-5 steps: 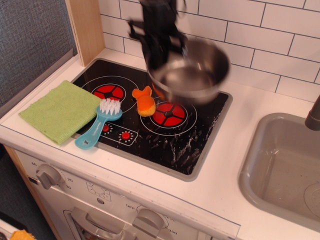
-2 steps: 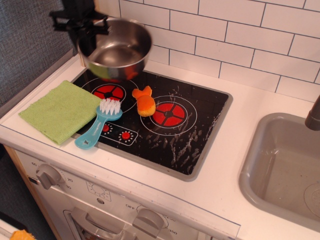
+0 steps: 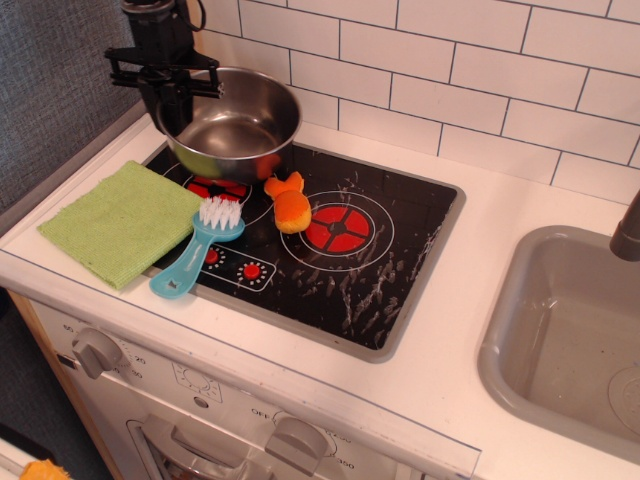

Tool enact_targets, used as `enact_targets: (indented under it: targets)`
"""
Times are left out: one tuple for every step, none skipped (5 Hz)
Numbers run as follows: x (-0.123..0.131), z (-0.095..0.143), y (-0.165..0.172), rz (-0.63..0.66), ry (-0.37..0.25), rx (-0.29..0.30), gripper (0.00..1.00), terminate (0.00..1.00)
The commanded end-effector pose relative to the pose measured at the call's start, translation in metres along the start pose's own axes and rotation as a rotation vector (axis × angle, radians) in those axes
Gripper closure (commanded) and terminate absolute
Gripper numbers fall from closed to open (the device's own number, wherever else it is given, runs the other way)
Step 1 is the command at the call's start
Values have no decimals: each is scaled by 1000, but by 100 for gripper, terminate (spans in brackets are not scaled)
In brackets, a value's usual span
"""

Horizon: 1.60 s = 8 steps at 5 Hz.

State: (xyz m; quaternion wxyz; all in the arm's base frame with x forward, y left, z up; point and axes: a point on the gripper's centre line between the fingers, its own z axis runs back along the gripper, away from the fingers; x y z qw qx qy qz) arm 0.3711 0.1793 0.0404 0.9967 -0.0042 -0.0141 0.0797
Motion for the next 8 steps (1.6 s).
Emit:
enact_targets:
  targets:
    - [-5,38,-1,-30,-95,18,0,0]
    - [-11,71,-10,-70,-179,8,0,0]
    - [-26,106,-31,-175,-281,-8,0,0]
    - [-38,112,-57,-283,-304,-1,0,0]
    - [-45,105,-77,-350,-284,21,0,0]
    - [-50,96,-83,-334,-257,31,0,0]
    - [-50,96,-83,-334,-257,31,0,0]
    - [-50,96,-83,-334,-257,31,0,100]
